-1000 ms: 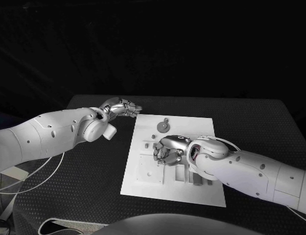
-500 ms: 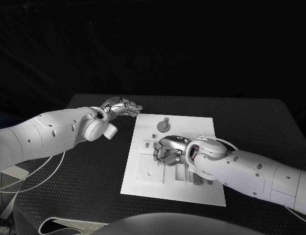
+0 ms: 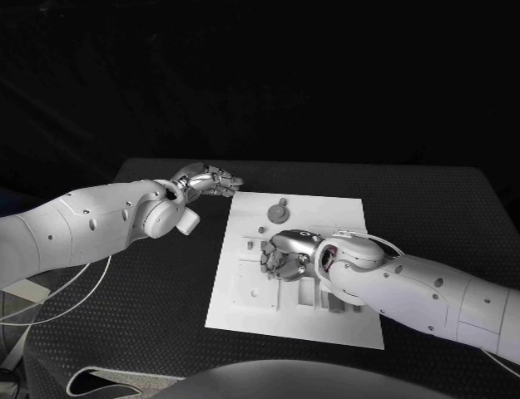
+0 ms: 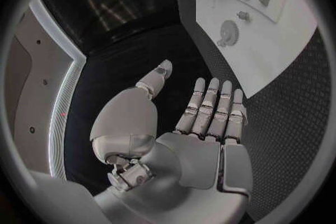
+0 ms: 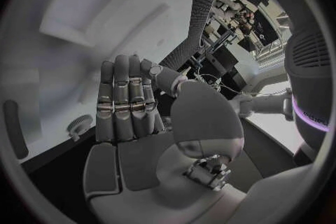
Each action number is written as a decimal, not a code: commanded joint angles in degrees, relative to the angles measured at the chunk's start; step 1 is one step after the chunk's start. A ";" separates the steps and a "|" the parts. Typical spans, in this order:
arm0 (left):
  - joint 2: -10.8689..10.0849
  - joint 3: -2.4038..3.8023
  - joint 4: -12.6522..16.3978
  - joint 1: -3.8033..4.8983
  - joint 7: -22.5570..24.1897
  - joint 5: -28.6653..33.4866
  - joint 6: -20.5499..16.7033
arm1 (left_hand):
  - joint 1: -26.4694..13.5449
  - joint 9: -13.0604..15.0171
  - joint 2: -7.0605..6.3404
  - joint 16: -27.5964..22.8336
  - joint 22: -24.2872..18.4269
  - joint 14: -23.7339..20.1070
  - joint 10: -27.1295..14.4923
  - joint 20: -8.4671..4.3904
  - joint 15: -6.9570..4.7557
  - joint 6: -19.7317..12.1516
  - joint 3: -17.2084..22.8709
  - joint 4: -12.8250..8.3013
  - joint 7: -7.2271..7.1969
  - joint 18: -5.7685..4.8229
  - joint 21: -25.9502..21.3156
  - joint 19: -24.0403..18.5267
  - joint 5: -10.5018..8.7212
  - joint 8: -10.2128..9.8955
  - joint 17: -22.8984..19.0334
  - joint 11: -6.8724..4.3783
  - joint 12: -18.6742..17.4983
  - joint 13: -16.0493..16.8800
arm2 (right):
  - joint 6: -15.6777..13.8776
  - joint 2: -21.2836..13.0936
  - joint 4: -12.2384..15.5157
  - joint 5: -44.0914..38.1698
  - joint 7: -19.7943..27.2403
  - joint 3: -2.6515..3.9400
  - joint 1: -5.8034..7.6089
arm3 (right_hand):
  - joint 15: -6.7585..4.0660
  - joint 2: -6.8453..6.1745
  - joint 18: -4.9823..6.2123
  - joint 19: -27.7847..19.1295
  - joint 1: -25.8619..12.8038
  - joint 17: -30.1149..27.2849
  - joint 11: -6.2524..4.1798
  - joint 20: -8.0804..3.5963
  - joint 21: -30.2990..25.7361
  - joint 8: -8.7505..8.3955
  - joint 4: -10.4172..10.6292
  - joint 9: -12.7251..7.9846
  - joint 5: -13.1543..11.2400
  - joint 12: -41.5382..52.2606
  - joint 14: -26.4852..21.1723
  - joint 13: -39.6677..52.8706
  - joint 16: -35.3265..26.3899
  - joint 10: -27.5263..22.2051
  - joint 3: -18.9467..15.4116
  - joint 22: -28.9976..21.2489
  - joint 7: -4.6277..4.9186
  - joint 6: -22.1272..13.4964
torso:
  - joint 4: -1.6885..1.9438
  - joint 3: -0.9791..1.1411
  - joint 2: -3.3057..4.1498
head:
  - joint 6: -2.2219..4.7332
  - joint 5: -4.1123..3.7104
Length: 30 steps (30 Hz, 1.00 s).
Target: Assemble the parts on the task board
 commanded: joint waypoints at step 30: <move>-0.08 0.06 0.02 0.11 0.43 -0.10 0.68 | 0.38 -0.11 -0.33 -0.24 0.22 -0.17 -0.52 -0.07 0.24 -0.30 -0.22 -0.14 2.60 -0.44 0.27 -0.51 -0.24 0.29 0.16 0.04 0.41 -0.18 | 0.24 -0.52 0.03 -0.93 0.16 -0.03 -0.13 | 0.25 0.18 0.81 -0.16 -0.36 0.24 0.04 0.04 -0.41 0.30 0.25 0.20 -0.11 -0.26 -0.06 0.17 -0.46 -0.43 -0.02 0.23 0.37 -0.22 | -0.08 0.05 0.00 | -0.19 0.15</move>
